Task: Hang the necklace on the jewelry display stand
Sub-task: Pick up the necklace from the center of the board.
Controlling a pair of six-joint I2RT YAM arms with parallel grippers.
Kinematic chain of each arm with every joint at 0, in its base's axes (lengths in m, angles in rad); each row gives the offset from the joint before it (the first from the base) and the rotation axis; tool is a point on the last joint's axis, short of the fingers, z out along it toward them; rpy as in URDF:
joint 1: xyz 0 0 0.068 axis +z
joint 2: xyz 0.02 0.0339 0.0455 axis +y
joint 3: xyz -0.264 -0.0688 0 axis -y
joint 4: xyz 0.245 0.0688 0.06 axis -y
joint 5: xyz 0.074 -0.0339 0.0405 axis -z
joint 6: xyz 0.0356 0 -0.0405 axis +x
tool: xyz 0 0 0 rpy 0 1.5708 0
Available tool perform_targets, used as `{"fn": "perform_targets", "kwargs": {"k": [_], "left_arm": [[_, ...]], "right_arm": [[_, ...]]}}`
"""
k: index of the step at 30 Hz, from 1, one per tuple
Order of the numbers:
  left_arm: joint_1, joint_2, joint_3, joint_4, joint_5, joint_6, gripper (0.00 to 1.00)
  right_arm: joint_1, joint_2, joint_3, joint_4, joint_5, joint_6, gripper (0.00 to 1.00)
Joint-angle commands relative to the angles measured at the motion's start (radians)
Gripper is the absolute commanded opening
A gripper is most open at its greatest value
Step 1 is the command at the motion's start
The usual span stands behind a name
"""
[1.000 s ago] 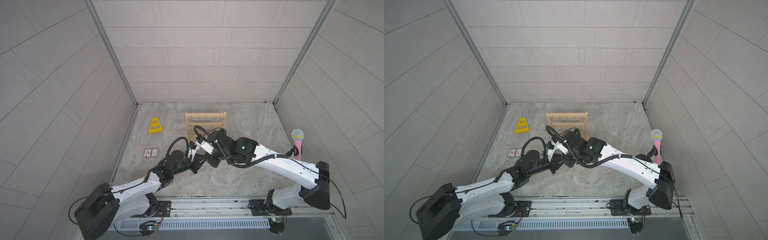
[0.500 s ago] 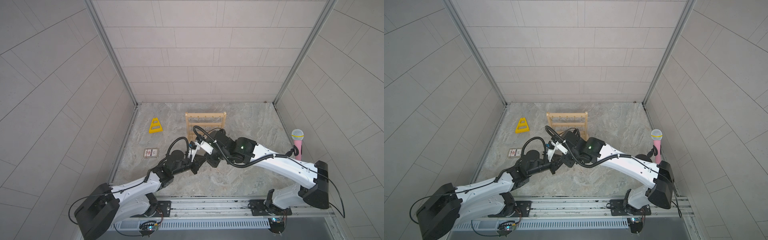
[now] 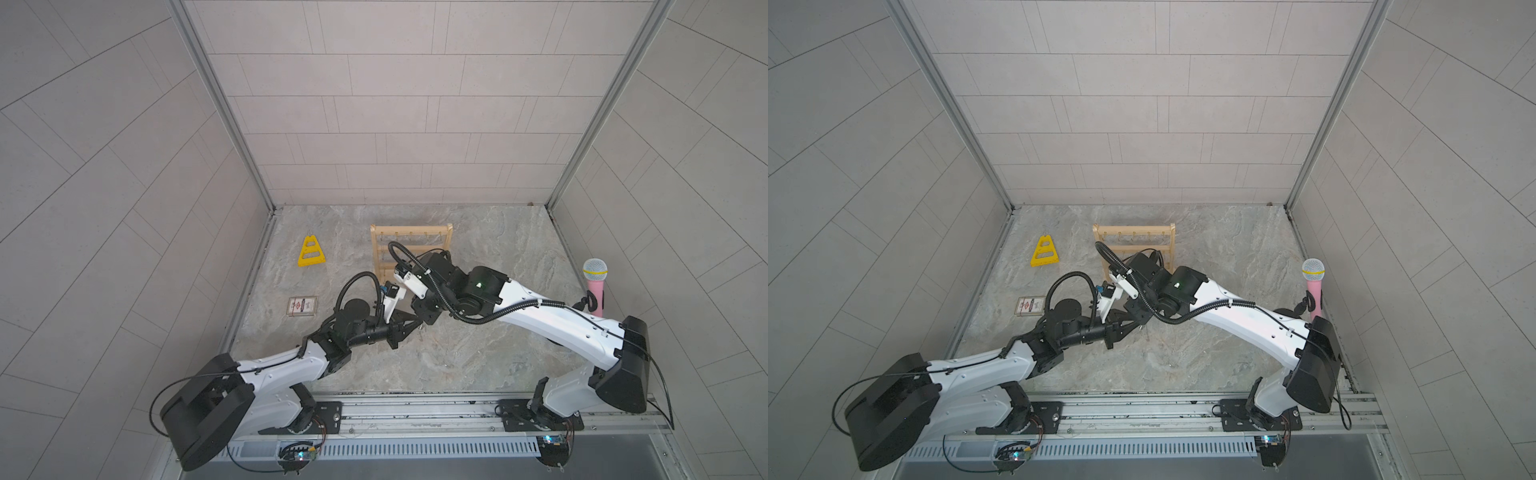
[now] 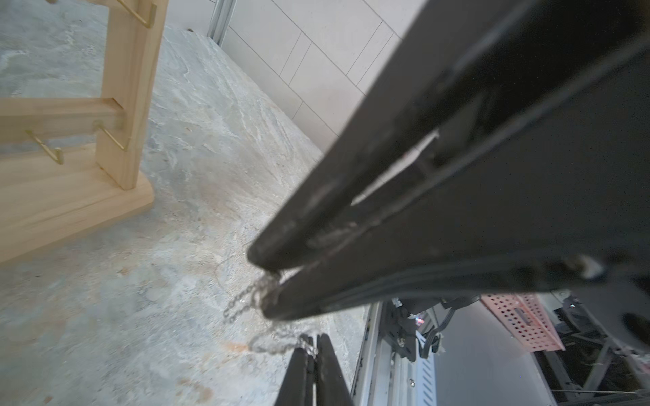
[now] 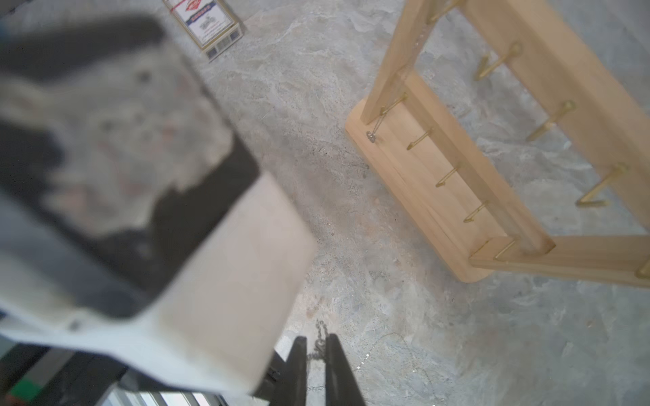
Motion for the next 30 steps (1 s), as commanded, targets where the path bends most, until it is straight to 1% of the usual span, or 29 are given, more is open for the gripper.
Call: {"fn": "perform_targets", "kwargs": {"k": [1,3,6,10,12,16,19,24,30], "left_arm": [[-0.006,0.045,-0.011,0.204,0.060,-0.106,0.06],[-0.006,0.072,-0.017,0.276,0.066,-0.149,0.06],[-0.006,0.081,-0.018,0.317,0.059,-0.176,0.06],[-0.006,0.048,0.000,0.258,0.056,-0.156,0.06],[-0.006,0.025,0.013,0.210,0.059,-0.139,0.06],[-0.006,-0.010,0.023,0.165,0.056,-0.126,0.06],[-0.006,-0.028,0.027,0.162,0.055,-0.131,0.06],[-0.005,-0.057,0.032,0.155,0.058,-0.143,0.06],[-0.005,-0.071,0.032,0.127,0.059,-0.132,0.06]], "right_arm": [[-0.023,0.015,0.020,-0.042,0.021,0.004,0.26],[-0.031,0.012,0.014,-0.046,0.038,0.010,0.33],[-0.040,-0.006,0.002,-0.049,0.044,0.011,0.36],[-0.057,-0.044,-0.020,-0.049,0.058,0.013,0.42],[-0.075,-0.060,-0.031,-0.049,0.033,0.013,0.46],[-0.094,-0.065,-0.041,-0.049,0.003,0.007,0.51],[-0.110,-0.056,-0.046,-0.046,-0.047,0.004,0.54],[-0.170,-0.056,-0.073,-0.014,-0.207,0.010,0.62],[-0.232,-0.085,-0.121,0.057,-0.326,0.041,0.65]]}}
